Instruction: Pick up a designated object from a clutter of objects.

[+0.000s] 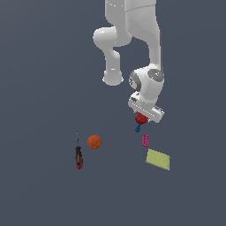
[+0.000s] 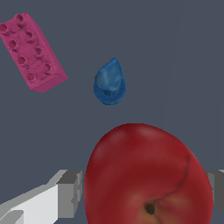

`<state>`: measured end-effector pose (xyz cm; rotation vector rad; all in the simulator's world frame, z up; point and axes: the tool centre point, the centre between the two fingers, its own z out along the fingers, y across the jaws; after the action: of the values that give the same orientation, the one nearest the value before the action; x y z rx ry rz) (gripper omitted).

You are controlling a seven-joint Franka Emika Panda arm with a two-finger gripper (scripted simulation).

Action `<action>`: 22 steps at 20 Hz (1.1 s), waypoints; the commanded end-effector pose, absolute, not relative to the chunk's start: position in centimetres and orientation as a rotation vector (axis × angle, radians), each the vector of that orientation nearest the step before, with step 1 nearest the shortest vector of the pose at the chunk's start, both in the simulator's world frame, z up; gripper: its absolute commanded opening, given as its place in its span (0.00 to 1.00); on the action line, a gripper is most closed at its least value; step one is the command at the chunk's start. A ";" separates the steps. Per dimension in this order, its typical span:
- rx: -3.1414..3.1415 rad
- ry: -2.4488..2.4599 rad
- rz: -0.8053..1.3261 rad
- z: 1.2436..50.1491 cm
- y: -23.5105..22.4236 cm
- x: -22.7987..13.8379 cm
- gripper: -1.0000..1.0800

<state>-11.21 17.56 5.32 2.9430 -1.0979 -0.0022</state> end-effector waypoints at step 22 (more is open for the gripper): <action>2.945 -1.098 0.003 6.4 16.1 -10.4 0.00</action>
<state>-10.69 16.50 5.93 2.9442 -1.0965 -0.0008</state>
